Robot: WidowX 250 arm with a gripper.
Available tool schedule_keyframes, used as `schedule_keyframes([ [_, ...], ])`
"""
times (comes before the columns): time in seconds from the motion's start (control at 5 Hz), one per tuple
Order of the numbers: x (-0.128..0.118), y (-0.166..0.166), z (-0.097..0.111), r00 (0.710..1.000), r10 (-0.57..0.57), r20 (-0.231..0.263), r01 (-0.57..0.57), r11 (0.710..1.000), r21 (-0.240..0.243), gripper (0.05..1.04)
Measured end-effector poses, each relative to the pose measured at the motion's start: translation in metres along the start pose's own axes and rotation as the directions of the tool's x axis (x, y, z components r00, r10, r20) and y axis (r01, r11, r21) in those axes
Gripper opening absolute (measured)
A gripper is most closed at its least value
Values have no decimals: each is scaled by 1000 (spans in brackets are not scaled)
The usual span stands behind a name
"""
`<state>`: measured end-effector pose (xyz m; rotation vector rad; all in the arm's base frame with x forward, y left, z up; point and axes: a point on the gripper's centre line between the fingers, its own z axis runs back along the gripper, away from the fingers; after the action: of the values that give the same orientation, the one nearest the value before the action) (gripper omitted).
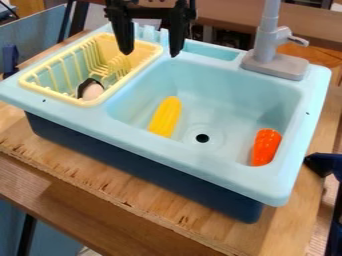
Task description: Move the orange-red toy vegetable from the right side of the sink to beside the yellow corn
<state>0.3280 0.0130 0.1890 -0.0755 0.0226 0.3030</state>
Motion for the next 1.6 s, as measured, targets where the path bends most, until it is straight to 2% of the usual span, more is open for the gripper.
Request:
schedule_keyframes([
  [0.2,2,0,-12,999,0,-35,0,1000,6,1000],
  [0.4,-8,-28,-33,980,-164,-113,166,986,4,1001],
  [0.6,-15,-45,-47,964,-242,-111,241,970,-21,1000],
  [0.8,-19,-62,-50,953,-294,-72,289,955,-70,1000],
  [1.0,-24,-80,-57,952,-305,-35,295,940,-171,1000],
  [1.2,-26,-94,-60,942,-335,-20,322,920,-224,1000],
  [1.4,-27,-100,-69,920,-390,-35,366,888,-279,1000],
  [1.6,-16,-96,-87,911,-407,-69,355,858,-371,1000],
])
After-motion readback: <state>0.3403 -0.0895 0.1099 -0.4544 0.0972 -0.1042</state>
